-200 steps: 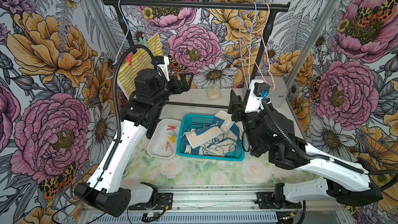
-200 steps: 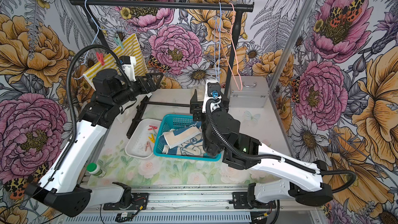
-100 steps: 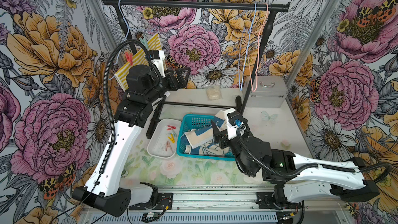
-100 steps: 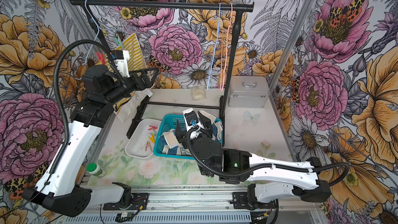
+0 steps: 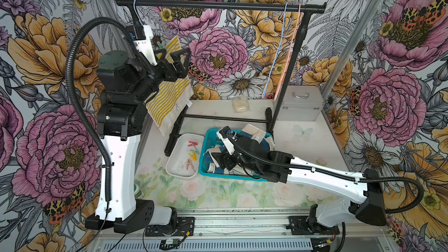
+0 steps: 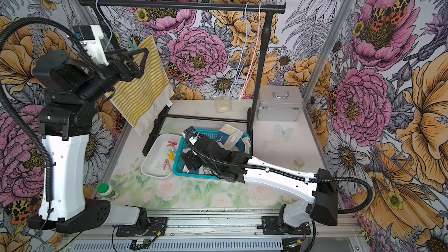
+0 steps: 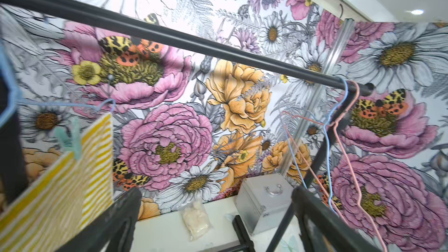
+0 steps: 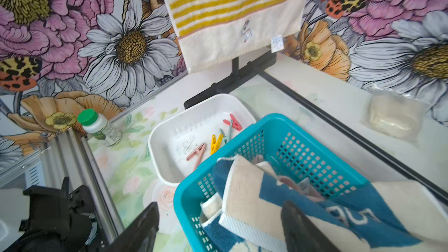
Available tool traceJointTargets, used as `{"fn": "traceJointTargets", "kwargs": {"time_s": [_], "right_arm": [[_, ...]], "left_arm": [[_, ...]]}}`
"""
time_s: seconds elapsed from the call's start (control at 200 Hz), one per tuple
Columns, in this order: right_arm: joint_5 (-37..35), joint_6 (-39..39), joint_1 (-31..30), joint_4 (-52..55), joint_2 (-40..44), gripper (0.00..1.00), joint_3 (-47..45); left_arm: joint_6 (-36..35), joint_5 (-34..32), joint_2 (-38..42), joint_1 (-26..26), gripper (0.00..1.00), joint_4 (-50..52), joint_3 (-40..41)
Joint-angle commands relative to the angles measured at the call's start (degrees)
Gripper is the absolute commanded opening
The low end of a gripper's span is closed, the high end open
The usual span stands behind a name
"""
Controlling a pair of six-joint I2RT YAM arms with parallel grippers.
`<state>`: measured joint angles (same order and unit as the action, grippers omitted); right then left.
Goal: Remove the clothespins securing towels to the hanger
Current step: Pick up the hanger from the clothesline.
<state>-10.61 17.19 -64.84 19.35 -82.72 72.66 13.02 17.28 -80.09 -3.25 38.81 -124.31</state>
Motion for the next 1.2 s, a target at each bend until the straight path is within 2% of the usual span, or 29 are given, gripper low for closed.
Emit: {"fn": "traceJointTargets", "kwargs": {"time_s": [0.0,0.235,0.385,0.525,0.801,1.056,1.196], "right_arm": [[7.8,1.4,1.55,0.33,-0.27,0.79,2.41],[13.27,0.82,4.75,1.85,-2.31,0.78,4.57],[16.49,0.07,6.26,2.58,-3.19,0.78,4.87],[19.53,-0.12,7.39,2.93,-3.94,0.78,4.59],[23.07,-1.89,9.64,2.72,-5.92,0.77,5.13],[24.33,-2.17,11.11,2.43,-5.78,0.77,4.96],[24.16,-2.02,11.35,2.44,-5.12,0.76,4.42]], "left_arm": [[-1.21,1.02,1.28,6.39,0.99,2.23,-1.79],[0.71,-0.97,4.71,20.54,0.99,1.95,3.56],[2.15,2.5,6.41,28.41,0.99,0.82,10.07],[5.12,6.0,8.9,32.89,0.99,-3.48,18.52],[7.33,16.77,11.34,33.23,0.98,-14.05,28.39],[0.25,19.97,12.59,27.33,0.95,-14.05,30.25],[-0.79,19.84,12.19,26.61,0.92,-14.09,30.88]]}}
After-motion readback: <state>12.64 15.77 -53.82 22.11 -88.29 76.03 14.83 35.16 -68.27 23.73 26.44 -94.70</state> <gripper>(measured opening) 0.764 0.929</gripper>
